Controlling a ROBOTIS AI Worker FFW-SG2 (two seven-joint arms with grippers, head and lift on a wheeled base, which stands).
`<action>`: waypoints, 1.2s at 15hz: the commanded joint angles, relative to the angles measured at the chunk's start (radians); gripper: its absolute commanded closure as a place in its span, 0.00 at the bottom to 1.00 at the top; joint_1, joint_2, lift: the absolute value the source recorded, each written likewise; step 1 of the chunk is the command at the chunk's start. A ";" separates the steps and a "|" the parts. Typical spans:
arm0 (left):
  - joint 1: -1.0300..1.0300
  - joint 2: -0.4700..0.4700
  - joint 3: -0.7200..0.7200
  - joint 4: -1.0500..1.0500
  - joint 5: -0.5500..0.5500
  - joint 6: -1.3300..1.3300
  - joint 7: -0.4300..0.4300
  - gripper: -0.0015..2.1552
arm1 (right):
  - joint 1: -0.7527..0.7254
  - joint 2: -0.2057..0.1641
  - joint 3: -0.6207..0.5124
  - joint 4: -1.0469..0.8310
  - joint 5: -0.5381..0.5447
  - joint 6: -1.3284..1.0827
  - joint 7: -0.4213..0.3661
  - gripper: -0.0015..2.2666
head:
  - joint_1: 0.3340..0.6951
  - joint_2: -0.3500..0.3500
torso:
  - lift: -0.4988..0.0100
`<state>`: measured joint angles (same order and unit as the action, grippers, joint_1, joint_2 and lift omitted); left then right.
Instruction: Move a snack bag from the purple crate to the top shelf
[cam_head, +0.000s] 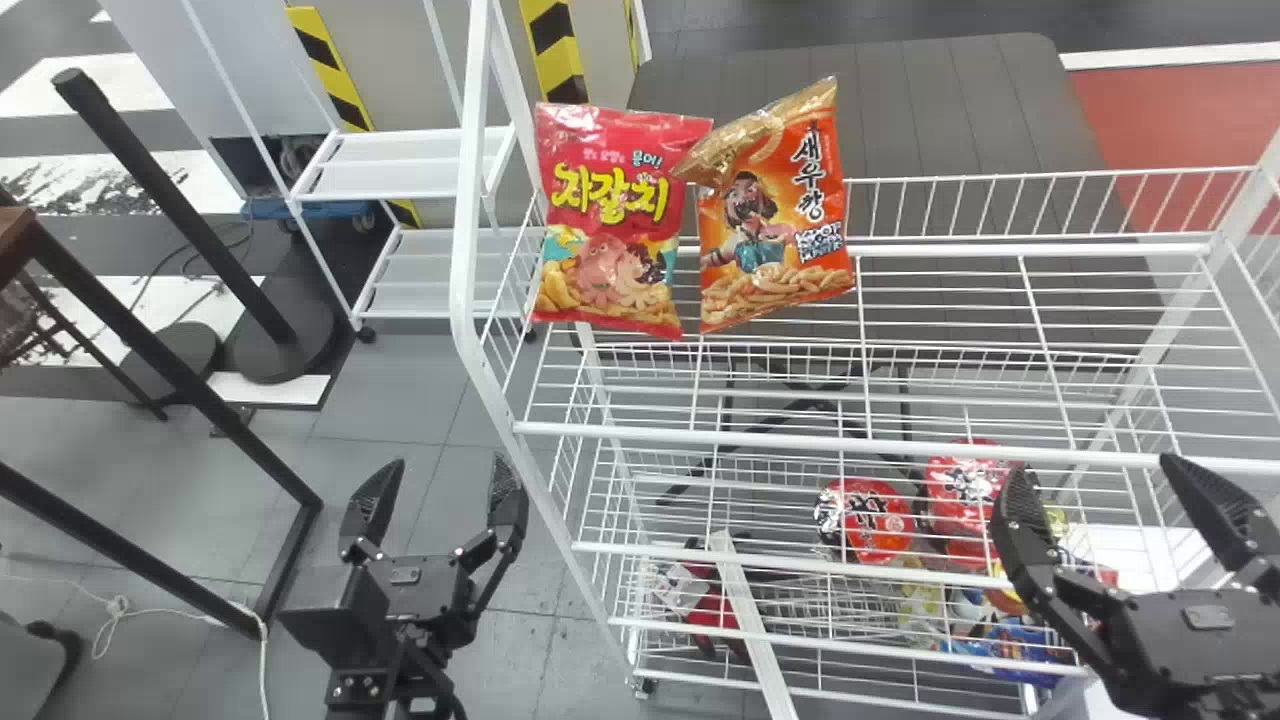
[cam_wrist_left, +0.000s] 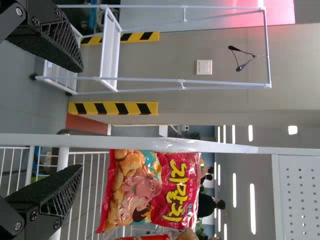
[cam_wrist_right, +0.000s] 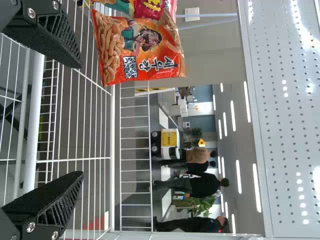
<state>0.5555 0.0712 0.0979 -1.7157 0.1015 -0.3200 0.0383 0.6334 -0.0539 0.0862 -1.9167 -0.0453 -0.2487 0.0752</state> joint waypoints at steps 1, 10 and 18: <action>0.007 -0.004 0.000 -0.013 -0.009 0.006 0.000 0.07 | 0.005 0.005 0.010 -0.001 0.010 -0.010 0.000 0.02 | 1.00 0.79 | 0.98; 0.017 -0.010 0.002 -0.019 -0.009 0.000 0.003 0.07 | 0.012 0.005 0.020 -0.018 0.019 0.021 -0.005 0.02 | 1.00 0.82 | 0.98; 0.017 -0.011 0.000 -0.018 -0.009 0.000 0.003 0.07 | 0.019 0.006 0.023 -0.022 0.021 0.024 -0.008 0.02 | 1.00 0.82 | 0.98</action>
<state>0.5722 0.0598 0.0991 -1.7336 0.0920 -0.3198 0.0414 0.6511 -0.0486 0.1088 -1.9389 -0.0246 -0.2268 0.0685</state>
